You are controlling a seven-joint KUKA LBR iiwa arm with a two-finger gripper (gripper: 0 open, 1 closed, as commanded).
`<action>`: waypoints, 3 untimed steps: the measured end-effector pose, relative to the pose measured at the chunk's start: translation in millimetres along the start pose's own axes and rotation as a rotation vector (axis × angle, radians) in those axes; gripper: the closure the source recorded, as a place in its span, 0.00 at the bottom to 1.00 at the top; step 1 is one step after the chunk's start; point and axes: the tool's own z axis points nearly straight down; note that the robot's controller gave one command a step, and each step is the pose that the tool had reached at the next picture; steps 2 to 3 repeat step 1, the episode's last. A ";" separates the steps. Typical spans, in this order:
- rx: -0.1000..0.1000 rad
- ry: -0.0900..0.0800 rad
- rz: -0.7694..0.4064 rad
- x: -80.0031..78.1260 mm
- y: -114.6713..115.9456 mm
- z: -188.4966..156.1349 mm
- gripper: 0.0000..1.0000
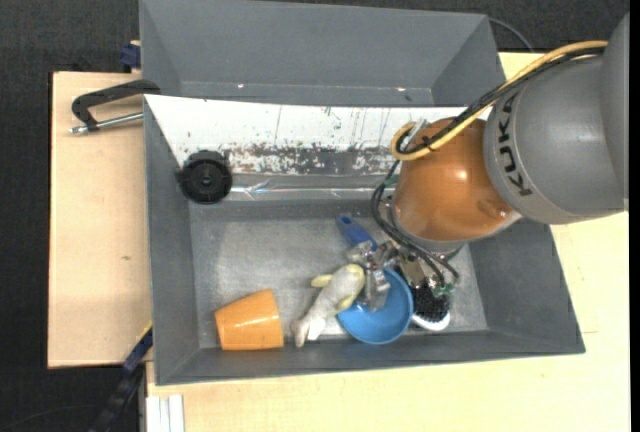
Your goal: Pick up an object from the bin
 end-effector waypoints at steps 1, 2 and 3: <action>0.001 0.007 0.028 -30.1 -26.2 -156.7 1.00; 0.001 0.007 0.028 -30.1 -26.2 -156.7 1.00; 0.001 0.007 0.028 -30.1 -26.2 -156.7 1.00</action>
Offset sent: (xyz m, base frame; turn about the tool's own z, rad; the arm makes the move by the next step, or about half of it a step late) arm 0.0291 -0.0177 0.1516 0.0267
